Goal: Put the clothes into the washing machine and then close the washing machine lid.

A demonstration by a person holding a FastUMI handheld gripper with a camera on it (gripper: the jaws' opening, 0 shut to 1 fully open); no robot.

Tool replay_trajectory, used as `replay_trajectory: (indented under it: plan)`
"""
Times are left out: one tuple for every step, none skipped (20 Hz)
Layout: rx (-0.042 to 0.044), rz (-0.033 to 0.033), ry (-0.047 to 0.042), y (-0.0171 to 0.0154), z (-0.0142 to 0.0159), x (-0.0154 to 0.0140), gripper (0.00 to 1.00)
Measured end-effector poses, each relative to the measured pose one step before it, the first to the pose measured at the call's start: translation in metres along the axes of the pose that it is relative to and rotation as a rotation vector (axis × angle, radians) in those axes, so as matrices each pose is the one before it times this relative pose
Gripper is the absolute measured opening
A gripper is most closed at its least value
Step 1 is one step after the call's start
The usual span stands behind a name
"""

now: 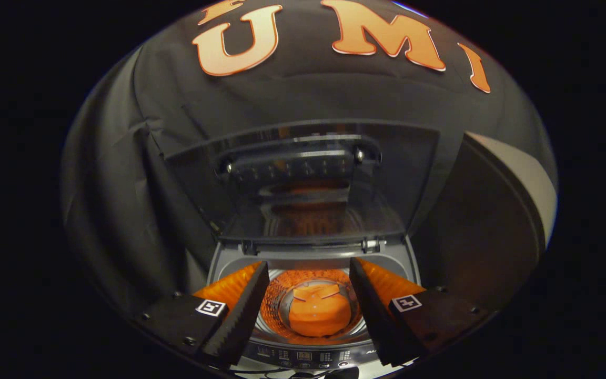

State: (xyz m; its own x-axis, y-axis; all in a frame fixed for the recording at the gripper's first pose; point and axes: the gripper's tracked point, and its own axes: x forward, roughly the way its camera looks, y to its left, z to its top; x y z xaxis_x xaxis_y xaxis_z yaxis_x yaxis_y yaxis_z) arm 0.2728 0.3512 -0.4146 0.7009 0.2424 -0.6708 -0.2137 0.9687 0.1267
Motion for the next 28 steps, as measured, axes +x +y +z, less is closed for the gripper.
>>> replay_trajectory:
  plan:
    - [0.00047, 0.00331, -0.02665, 0.00213, 0.01205, -0.00027, 0.99]
    - [-0.00471, 0.00390, -0.01924, 0.00172, 0.01030, -0.00052, 0.99]
    - [-0.00285, -0.00044, -0.01900, 0.00050, 0.01123, -0.00078, 0.99]
    - [-0.00212, 0.00321, -0.02013, 0.00133, 0.00959, -0.00163, 0.99]
    - [-0.00006, 0.00493, -0.02131, 0.00265, 0.01029, -0.00049, 0.99]
    - [-0.01260, -0.00412, -0.01325, 0.00019, 0.00922, -0.00103, 0.99]
    - [-0.00531, -0.00255, -0.01191, -0.00074, 0.00966, -0.00049, 0.99]
    - [-0.00216, 0.00127, -0.00883, 0.00126, 0.01111, 0.00093, 0.98]
    - [0.00308, -0.00153, -0.00634, -0.00029, 0.00805, 0.00178, 0.98]
    - [0.01004, 0.00487, -0.01574, 0.00184, 0.00908, 0.00218, 0.99]
    - [0.00076, 0.00206, -0.00842, 0.00103, 0.00877, 0.00274, 0.99]
    - [-0.00187, -0.00469, -0.01091, -0.00282, 0.00890, 0.00349, 0.99]
    - [-0.00470, -0.00196, -0.00491, -0.00103, 0.00862, 0.00339, 0.98]
    - [-0.00538, 0.00107, -0.01192, 0.00010, 0.00781, 0.00440, 0.99]
    - [-0.00452, -0.00055, -0.00629, -0.00031, 0.00516, 0.00531, 0.99]
    - [-0.00374, 0.00328, -0.00803, 0.00084, 0.00710, 0.00758, 0.98]
    - [-0.00147, -0.00506, -0.00780, -0.00057, 0.00615, 0.00843, 0.98]
    - [-0.00322, -0.00692, 0.00469, -0.00271, -0.00005, 0.00849, 0.98]
    - [-0.00153, -0.00636, 0.01165, -0.00248, -0.00208, 0.00828, 0.98]
    - [0.00419, -0.00656, 0.02357, -0.00195, -0.00335, 0.00887, 0.98]
    - [0.00302, 0.00497, 0.01318, 0.00064, -0.00479, 0.00394, 0.98]
    - [0.00455, -0.00496, -0.01868, -0.00064, 0.00092, 0.00567, 0.99]
    - [0.00523, -0.00963, -0.00155, -0.00102, -0.00160, -0.00217, 0.99]
    - [-0.00054, -0.00878, -0.01523, 0.00014, -0.00025, -0.00265, 0.99]
    - [-0.00635, -0.00851, -0.00187, 0.00113, -0.00153, -0.00246, 0.99]
    - [-0.00645, -0.00703, -0.00174, 0.00000, -0.00202, -0.00313, 0.99]
    - [0.00189, -0.00395, -0.00440, -0.00027, -0.00101, -0.00281, 0.99]
    - [0.00278, -0.00050, -0.00916, -0.00054, -0.00106, -0.00322, 0.99]
